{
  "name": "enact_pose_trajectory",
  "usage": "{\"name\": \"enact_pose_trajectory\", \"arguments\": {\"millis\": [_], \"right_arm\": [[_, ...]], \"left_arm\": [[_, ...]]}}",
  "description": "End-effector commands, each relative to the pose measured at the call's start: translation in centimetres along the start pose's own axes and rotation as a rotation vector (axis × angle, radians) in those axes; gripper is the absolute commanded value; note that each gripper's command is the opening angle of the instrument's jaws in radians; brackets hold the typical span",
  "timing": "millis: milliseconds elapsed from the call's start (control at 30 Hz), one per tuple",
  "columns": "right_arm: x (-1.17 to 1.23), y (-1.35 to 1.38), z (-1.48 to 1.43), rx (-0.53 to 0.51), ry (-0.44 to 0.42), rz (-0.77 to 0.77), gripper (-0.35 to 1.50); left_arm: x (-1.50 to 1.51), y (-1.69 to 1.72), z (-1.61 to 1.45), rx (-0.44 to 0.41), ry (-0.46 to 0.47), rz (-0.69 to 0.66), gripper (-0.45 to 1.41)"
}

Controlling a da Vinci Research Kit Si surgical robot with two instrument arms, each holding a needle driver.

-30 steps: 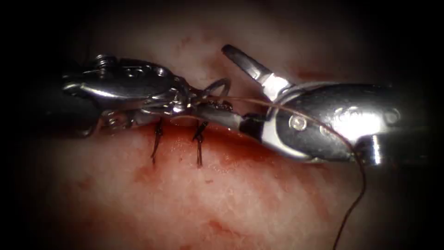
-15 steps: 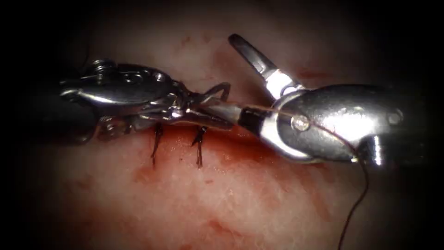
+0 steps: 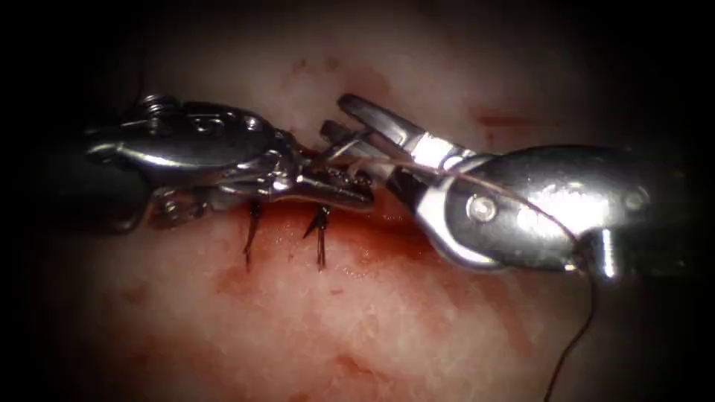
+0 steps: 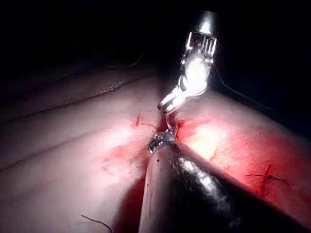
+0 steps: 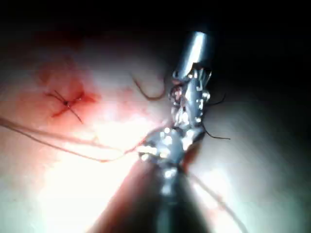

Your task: Wound Closure

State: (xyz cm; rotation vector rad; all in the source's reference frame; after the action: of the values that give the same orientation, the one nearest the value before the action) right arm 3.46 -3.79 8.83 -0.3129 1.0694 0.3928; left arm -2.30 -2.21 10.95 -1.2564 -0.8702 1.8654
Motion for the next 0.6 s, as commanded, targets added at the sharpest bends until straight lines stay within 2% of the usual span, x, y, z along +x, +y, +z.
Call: {"name": "enact_pose_trajectory", "arguments": {"millis": [33,67,200,233,433,600], "right_arm": [[0.00,-0.01,0.06,0.019,0.012,-0.018,-0.35],[0.00,0.01,0.06,0.039,0.024,-0.029,-0.35],[-0.03,0.05,0.03,0.103,0.046,-0.095,-0.35],[-0.05,0.07,0.03,0.124,0.057,-0.108,-0.35],[-0.22,0.24,-0.05,0.239,0.132,-0.163,-0.35],[-0.36,0.36,-0.05,0.262,0.167,-0.186,-0.35]], "left_arm": [[0.00,-0.02,0.07,-0.007,0.001,0.000,0.34],[0.02,-0.01,0.06,-0.007,0.005,0.027,0.74],[0.08,0.00,0.03,-0.005,0.021,0.161,1.16],[0.09,-0.01,0.02,-0.001,0.023,0.172,1.21],[0.00,0.02,-0.10,0.005,0.027,0.208,1.23],[-0.18,0.04,-0.13,0.046,0.007,0.269,1.19]]}}
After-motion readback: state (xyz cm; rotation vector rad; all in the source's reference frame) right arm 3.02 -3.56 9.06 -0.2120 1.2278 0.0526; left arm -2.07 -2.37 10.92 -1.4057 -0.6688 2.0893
